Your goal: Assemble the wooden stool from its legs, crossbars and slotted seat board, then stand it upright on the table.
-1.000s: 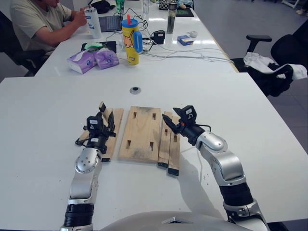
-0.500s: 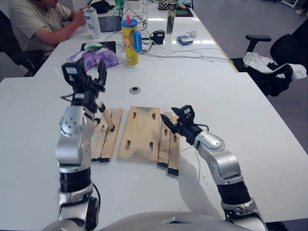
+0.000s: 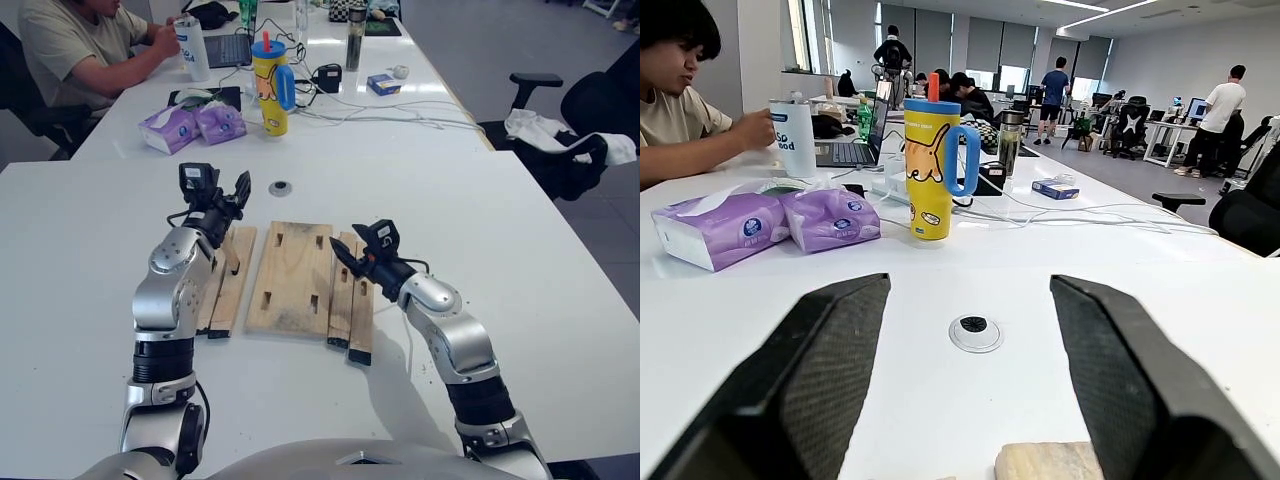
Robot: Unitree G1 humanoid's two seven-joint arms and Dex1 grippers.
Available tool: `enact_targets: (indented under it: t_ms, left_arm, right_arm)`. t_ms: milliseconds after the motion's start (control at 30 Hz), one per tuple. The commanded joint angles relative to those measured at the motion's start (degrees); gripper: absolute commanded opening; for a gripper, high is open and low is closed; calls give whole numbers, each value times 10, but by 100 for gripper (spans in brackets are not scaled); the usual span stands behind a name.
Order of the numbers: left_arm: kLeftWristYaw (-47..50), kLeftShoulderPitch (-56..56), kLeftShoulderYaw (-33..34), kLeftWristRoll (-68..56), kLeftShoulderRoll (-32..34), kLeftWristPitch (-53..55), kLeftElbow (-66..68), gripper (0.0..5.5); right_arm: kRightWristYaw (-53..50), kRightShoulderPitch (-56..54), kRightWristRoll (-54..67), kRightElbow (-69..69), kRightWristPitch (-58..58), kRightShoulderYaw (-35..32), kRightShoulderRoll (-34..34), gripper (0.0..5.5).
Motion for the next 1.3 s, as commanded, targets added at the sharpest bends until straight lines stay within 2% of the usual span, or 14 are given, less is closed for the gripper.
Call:
enact_targets:
  t_ms: [33,233,433,567,667,767,1100,1300]
  left_arm:
    - [8,48,-4,17,-4,21,58,299]
    - [-3,-6,23,-4,-7,-57,-19,299]
    - [11,-62,43,-23,-2,-53,-78,299]
    - [20,1,35,-12,-12,-24,-44,299]
    - [15,74,-31,30,-3,26,15,299]
    - [17,105,-57,55,0,42,45,299]
    - [38,34,9,41,-1,-39,-50,299]
    - [57,25,29,29,-11,-38,-133,299]
  right_arm:
    - [2,-7,-6,8,-8,7,3,285]
    - [1,-7,-7,13,-14,3,5,285]
    - [-6,-3,-10,13,-18,5,10,285]
    - [-8,2,-12,8,-17,8,13,285]
    - [-8,5,-13,9,-19,8,13,285]
    - [-9,2,-12,11,-17,7,14,285]
    - [-5,11,-11,11,-17,10,11,285]
    - [-2,-2,-8,23,-22,0,10,285]
